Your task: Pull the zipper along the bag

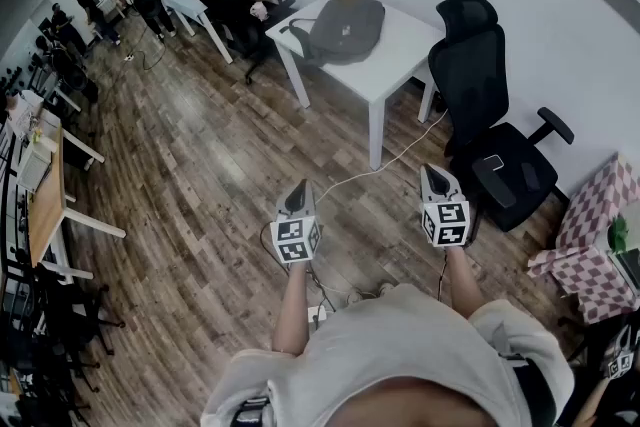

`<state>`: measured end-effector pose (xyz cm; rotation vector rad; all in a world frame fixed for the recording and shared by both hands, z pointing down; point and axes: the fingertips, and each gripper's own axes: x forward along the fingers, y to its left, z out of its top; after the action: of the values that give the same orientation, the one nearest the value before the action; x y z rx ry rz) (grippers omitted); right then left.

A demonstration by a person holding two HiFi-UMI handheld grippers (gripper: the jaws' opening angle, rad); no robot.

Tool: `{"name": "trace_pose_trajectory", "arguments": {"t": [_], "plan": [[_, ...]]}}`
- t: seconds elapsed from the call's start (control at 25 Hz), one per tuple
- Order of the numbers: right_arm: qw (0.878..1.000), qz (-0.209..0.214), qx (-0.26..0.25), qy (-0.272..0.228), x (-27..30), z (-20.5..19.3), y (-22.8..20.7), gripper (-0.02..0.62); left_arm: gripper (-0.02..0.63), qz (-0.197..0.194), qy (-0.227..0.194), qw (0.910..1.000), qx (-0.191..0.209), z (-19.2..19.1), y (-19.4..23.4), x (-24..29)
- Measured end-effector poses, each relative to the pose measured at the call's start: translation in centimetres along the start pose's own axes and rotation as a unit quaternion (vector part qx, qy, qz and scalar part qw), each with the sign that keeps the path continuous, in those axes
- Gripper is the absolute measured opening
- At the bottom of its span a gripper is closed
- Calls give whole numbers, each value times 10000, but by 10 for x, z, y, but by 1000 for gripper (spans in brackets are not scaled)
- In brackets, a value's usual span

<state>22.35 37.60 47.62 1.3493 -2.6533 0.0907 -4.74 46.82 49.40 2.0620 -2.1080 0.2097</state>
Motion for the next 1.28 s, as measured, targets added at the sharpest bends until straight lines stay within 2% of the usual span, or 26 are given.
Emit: {"name": "trace_pose_trajectory", "arguments": {"t": [0.88, 1.28], "plan": [[9993, 359, 112, -31, 6, -5, -31, 14, 26, 67, 95, 9999, -31, -1, -42, 22], [9992, 354, 198, 25, 54, -9, -44, 14, 26, 28, 155, 9999, -45, -5, -31, 71]]}}
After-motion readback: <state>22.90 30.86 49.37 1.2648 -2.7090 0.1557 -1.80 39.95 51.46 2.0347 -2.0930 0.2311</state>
